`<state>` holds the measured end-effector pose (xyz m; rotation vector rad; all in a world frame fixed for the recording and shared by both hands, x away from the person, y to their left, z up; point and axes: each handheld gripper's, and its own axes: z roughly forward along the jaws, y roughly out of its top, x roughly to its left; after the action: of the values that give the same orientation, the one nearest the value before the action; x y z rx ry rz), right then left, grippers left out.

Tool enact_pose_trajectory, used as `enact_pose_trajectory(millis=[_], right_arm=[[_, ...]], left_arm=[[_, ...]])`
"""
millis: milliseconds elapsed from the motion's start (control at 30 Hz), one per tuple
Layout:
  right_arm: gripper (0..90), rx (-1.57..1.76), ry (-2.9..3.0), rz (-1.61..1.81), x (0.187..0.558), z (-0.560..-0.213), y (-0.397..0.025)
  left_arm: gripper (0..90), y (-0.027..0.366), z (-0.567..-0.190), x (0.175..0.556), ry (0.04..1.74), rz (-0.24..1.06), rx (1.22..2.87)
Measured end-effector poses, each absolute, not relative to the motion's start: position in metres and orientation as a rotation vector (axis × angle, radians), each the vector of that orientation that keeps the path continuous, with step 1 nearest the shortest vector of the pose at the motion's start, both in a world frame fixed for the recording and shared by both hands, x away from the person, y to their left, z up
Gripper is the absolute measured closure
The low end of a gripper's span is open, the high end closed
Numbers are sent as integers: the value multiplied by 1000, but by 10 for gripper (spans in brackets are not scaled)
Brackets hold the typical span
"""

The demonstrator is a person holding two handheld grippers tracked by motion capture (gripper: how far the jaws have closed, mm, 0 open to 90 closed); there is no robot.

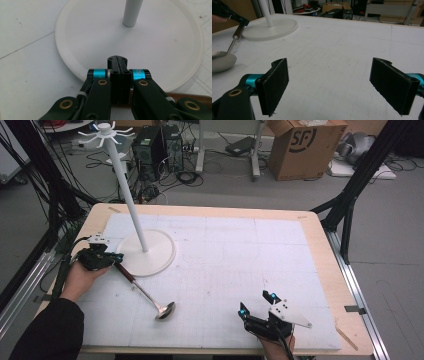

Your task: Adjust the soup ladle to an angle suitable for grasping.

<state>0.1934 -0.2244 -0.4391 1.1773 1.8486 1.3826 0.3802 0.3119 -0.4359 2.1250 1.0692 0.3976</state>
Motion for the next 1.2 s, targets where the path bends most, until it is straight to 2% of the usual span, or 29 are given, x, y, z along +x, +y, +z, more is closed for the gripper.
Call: enact_pose_trajectory(millis=[333, 600, 933, 1200], right_arm=[[146, 1173, 1851, 1382, 194, -439, -223], [145, 1169, 1857, 1377, 195, -440, -223], [146, 1169, 1859, 1376, 195, -441, -221], [146, 1172, 1855, 1376, 195, -441, -221]], left_arm=[[898, 335, -430, 377, 1131, 449, 2044], [898, 359, -436, 380, 1174, 470, 2058], [897, 357, -454, 387, 1135, 439, 2154], [898, 358, -455, 386, 1110, 416, 2150]])
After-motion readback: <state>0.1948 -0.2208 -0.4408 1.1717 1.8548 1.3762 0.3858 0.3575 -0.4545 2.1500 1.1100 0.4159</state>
